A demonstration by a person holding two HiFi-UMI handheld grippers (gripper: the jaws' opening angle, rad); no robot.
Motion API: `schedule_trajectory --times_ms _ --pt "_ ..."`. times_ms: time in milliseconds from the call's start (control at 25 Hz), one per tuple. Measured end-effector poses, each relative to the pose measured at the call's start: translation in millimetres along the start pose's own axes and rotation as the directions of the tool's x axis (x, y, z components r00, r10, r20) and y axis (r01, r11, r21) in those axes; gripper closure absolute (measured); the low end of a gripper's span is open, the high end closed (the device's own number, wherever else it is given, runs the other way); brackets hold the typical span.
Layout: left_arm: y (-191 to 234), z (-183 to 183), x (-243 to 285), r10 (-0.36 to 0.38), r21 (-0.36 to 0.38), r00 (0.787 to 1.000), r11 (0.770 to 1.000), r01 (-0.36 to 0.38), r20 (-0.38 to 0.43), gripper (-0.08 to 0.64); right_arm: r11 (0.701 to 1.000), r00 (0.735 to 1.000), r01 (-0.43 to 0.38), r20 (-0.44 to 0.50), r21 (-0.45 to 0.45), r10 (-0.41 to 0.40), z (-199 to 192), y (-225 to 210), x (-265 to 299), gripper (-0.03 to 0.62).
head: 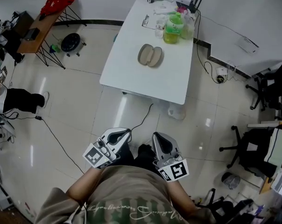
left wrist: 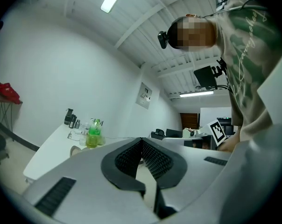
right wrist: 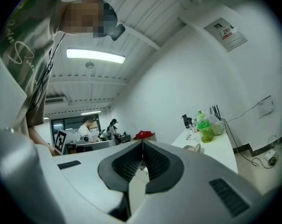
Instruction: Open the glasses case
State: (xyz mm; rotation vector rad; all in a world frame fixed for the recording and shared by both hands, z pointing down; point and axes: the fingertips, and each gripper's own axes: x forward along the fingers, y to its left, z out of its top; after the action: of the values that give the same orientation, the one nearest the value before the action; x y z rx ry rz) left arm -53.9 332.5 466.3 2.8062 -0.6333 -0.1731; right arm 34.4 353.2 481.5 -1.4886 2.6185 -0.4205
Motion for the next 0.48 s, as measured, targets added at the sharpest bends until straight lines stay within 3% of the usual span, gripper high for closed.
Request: schedule_trajectory --times_ms 120,240,400,480 --pt "9.5 -10.8 -12.3 -0.004 -0.023 0.999 1.0 0.002 -0.052 0.555 1.0 1.0 0.023 0.0 -0.001 -0.023 6.2 15.0 15.1 0.581" --pt "12.5 7.1 -15.1 -0.037 0.0 0.999 0.999 0.037 -0.03 0.555 0.999 0.999 0.033 0.035 0.014 -0.034 19.4 35.9 28.2 0.581" --pt "10.4 35.8 -24.6 -0.098 -0.007 0.995 0.995 0.098 0.028 0.555 0.985 0.992 0.108 0.079 -0.138 -0.098 35.3 61.4 48.7 0.581" --pt "14.7 34.6 -33.6 -0.084 0.031 0.996 0.996 0.085 -0.011 0.555 0.976 0.989 0.127 0.101 -0.177 -0.11 42.1 70.8 55.2 0.581"
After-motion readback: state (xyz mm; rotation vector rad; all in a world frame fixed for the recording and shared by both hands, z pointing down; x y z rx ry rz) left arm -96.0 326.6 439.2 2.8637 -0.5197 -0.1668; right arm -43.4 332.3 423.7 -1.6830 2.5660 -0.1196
